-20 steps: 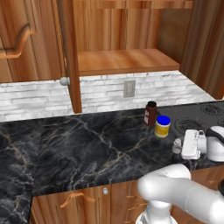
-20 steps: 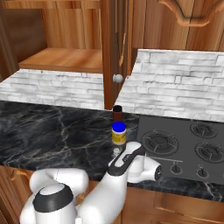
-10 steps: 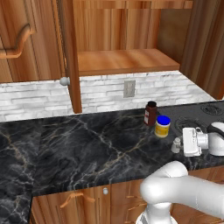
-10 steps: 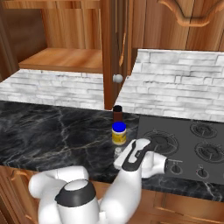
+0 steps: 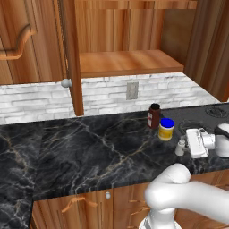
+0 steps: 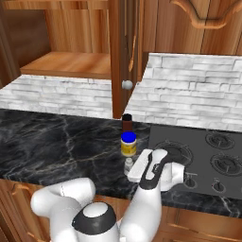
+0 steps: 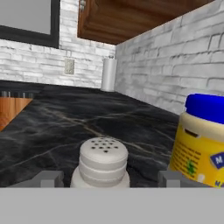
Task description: Collect the paprika, mayonnaise, and shaker from the cabinet and place them next to the stove.
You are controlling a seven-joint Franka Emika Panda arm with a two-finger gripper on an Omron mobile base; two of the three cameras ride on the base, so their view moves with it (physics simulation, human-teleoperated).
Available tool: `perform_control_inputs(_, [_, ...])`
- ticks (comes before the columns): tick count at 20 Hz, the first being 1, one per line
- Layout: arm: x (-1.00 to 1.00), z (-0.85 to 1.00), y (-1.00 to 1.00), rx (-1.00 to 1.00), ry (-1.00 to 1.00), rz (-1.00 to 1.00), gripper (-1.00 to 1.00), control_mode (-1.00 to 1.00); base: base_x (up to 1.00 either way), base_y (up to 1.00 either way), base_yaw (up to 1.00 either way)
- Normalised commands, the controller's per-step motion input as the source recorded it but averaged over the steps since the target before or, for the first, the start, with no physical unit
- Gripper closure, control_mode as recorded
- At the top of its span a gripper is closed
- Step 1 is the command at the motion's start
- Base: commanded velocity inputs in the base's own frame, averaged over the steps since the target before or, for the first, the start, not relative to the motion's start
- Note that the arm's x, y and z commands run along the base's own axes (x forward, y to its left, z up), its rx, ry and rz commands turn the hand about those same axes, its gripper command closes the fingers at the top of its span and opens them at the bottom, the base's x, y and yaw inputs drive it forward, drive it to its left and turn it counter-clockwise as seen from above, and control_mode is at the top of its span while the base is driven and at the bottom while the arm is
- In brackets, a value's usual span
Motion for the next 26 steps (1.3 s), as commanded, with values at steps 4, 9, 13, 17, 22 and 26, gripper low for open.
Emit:
perform_control_inputs(4, [-0.13,0.09,0.00,0.00,-0.01,0.00,-1.00,-1.00,0.00,0.00,0.00])
perform_control_inputs(9, [-0.29,0.19,-0.01,0.00,-0.04,0.00,-1.00,-1.00,0.00,0.00,0.00])
perform_control_inputs(13, [-0.37,0.22,0.00,-0.01,-0.06,0.00,-1.00,-1.00,0.00,0.00,0.00])
perform_control_inputs(17, [-0.42,0.27,0.00,-0.01,-0.07,0.00,-1.00,-1.00,0.00,0.00,0.00])
perform_control_inputs(22, [-0.46,0.38,0.00,-0.02,-0.06,-0.01,-1.00,-1.00,0.00,0.00,0.00])
perform_control_inputs(26, [-0.38,0.35,0.07,-0.02,-0.04,0.00,-1.00,-1.00,0.00,0.00,0.00])
